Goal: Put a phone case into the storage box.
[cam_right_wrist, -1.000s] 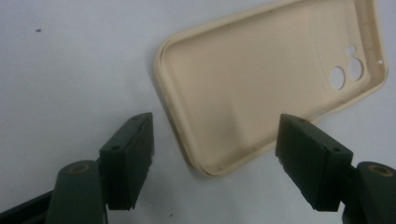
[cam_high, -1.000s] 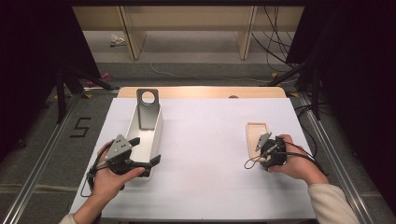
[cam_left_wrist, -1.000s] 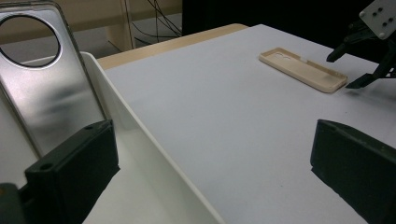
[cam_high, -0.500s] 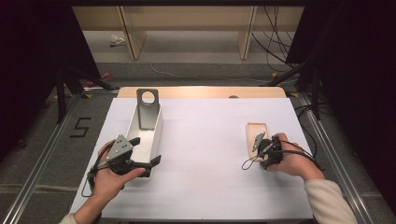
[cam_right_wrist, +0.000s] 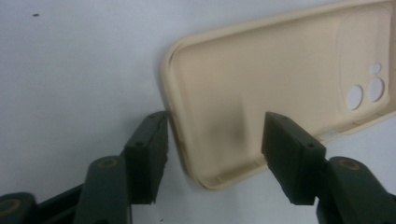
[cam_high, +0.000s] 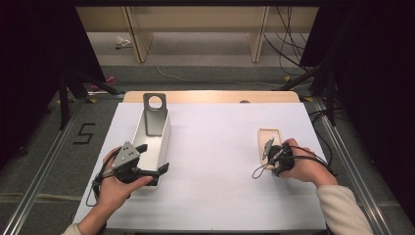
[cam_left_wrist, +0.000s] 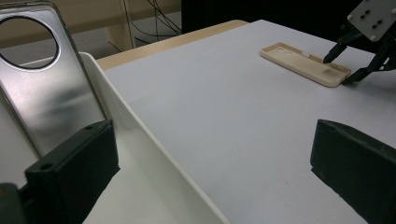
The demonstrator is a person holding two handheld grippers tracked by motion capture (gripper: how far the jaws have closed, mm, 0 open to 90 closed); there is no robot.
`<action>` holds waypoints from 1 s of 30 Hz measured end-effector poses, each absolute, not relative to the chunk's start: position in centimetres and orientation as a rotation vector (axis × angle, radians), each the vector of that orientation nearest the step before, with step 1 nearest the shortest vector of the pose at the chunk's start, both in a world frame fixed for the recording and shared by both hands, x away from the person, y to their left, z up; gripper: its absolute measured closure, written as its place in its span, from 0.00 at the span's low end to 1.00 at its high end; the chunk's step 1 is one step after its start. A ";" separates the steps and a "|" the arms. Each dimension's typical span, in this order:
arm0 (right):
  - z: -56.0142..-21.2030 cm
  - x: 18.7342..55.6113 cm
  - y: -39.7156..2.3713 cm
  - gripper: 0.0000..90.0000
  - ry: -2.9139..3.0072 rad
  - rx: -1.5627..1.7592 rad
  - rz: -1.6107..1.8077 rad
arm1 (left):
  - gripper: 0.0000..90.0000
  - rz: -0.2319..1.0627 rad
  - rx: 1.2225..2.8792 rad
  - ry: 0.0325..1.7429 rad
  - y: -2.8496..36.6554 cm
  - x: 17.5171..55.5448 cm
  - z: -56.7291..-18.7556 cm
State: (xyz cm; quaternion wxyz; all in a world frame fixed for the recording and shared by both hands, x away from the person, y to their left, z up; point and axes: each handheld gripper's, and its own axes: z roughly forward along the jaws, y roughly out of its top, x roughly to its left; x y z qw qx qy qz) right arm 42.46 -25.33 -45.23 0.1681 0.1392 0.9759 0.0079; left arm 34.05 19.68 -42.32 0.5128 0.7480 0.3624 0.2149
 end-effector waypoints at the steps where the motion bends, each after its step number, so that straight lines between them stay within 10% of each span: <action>1: -45.2 42.4 -25.3 0.50 2.784 0.386 0.018 | 0.01 0.518 1.798 0.873 19.7 34.1 -42.3; 30: -45.4 41.8 -24.3 0.84 2.856 0.195 -0.056 | 0.01 0.516 1.804 0.864 19.5 34.1 -42.4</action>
